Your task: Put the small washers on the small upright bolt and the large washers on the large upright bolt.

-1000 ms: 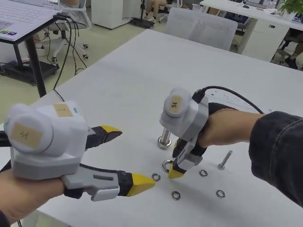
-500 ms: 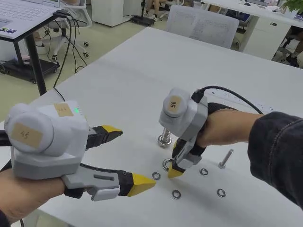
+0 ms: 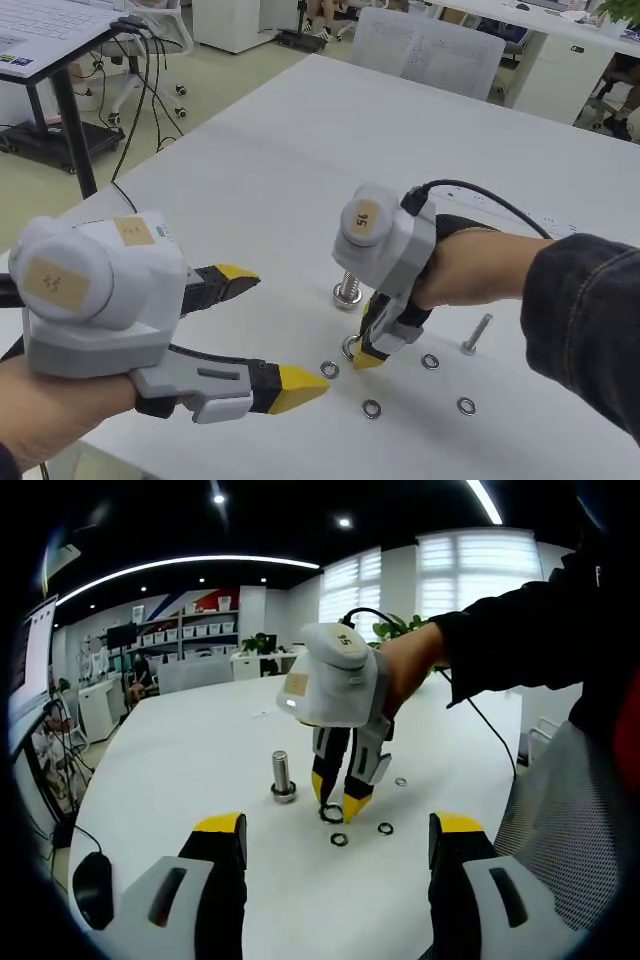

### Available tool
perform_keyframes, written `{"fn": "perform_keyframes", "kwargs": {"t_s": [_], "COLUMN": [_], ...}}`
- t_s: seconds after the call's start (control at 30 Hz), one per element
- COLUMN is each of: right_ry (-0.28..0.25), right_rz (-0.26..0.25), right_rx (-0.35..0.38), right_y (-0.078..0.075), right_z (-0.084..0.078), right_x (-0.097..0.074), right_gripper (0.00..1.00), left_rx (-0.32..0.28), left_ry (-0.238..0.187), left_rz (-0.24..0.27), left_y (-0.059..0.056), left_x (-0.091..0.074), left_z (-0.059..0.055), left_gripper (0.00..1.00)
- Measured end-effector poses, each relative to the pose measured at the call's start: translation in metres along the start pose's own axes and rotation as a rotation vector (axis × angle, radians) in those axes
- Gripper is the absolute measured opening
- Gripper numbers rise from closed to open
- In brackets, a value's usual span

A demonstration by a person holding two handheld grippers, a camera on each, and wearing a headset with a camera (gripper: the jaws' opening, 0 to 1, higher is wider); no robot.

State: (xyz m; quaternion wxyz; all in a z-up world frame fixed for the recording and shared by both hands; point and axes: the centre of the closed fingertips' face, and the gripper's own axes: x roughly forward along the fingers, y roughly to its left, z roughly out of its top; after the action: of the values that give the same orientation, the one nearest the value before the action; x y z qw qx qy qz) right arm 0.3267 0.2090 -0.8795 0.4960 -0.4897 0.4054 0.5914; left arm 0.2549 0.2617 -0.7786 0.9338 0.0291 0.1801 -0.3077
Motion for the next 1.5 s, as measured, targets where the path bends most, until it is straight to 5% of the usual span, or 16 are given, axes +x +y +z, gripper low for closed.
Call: {"fn": "perform_keyframes", "kwargs": {"t_s": [0.7, 1.5], "right_ry": [0.005, -0.028], "right_rz": [0.003, -0.051], "right_rx": [-0.018, -0.030], "right_y": [-0.001, -0.009], "right_z": [-0.001, -0.002], "right_x": [-0.004, -0.053], "right_gripper": [0.24, 0.24], "left_rx": [-0.003, -0.010], "left_ry": [0.003, -0.003], "left_rz": [-0.001, 0.001], "left_y": [-0.001, 0.001], "left_x": [0.002, 0.003], "left_z": [-0.002, -0.002], "left_gripper": [0.73, 0.73]}}
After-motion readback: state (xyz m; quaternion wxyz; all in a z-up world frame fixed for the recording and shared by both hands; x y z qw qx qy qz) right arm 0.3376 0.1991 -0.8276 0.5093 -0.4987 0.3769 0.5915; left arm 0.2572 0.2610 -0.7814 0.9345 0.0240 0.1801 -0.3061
